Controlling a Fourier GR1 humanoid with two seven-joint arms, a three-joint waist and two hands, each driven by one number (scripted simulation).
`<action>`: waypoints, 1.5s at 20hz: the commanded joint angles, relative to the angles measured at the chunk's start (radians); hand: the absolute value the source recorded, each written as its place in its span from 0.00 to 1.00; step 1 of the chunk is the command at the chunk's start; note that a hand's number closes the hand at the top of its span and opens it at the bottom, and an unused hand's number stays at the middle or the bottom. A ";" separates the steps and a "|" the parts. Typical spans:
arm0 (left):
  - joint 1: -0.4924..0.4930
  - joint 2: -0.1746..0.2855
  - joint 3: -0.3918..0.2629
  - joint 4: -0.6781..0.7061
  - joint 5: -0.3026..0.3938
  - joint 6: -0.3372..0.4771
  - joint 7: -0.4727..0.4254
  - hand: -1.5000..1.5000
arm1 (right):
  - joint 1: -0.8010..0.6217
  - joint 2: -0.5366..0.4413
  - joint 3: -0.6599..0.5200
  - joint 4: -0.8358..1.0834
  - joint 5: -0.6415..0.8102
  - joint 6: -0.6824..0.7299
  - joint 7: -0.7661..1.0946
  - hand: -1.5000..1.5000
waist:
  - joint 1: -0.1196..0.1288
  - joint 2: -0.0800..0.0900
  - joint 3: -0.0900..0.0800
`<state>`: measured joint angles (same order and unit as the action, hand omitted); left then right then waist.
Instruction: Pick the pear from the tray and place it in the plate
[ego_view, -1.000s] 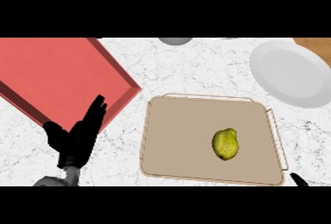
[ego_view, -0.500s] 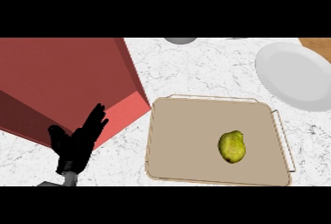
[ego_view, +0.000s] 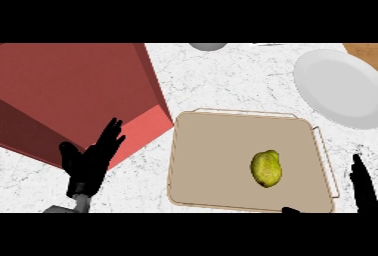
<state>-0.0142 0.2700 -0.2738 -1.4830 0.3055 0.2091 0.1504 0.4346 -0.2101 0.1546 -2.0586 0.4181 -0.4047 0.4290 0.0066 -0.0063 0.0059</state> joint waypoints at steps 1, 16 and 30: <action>0.026 -0.015 -0.010 0.001 -0.029 0.030 0.055 0.50 | -0.071 0.042 0.076 0.021 0.084 0.025 0.128 0.00 | -0.002 0.007 -0.006; -0.025 -0.040 0.057 0.025 -0.062 0.006 0.091 0.50 | -0.201 0.130 0.135 0.109 0.262 0.047 0.308 0.00 | -0.008 0.006 -0.006; -0.025 -0.088 0.087 0.090 -0.093 -0.051 0.050 0.50 | -0.292 0.154 0.077 0.353 0.202 0.048 0.188 0.00 | -0.009 0.007 -0.006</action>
<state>-0.0123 0.2122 -0.1882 -1.4722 0.2398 0.1447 0.1785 0.1429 -0.0492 0.2579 -1.7569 0.6624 -0.3605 0.6669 0.0013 -0.0085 0.0081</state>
